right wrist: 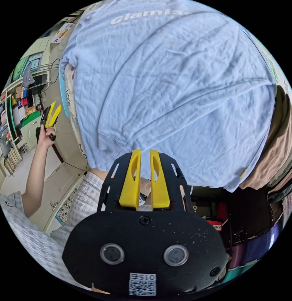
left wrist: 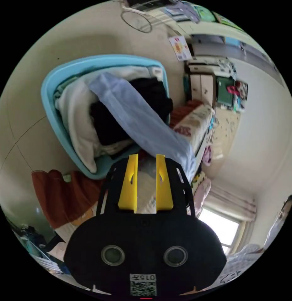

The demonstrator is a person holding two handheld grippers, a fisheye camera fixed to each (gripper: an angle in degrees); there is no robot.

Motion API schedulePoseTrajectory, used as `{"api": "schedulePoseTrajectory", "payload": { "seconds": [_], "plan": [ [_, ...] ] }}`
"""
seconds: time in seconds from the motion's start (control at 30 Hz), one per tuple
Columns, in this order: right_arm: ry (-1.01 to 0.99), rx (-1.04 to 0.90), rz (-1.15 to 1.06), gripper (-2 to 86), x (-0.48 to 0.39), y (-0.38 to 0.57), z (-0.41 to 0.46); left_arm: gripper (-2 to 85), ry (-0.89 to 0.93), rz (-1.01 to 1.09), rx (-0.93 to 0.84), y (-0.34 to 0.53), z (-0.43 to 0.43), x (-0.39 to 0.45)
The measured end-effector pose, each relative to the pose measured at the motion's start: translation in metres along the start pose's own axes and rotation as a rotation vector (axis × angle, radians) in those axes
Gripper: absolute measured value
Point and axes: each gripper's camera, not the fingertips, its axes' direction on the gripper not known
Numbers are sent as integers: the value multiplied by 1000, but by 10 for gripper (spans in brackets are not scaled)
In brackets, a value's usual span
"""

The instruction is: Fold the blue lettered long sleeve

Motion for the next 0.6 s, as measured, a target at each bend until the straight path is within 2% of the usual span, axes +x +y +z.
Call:
{"api": "schedulePoseTrajectory", "payload": {
  "seconds": [0.07,0.23,0.5,0.6],
  "plan": [
    [0,-13,-1,51,-12,-17,8,95,-11,-153,119,-46,-14,-35],
    [41,-80,26,41,-39,-59,48,117,-5,-345,245,-89,-12,-72],
    [57,-94,70,39,-47,-69,66,72,-44,-362,292,-74,-4,-72],
    [88,-99,46,38,-52,-69,72,64,27,-294,373,-48,-16,-57]
  ]
}}
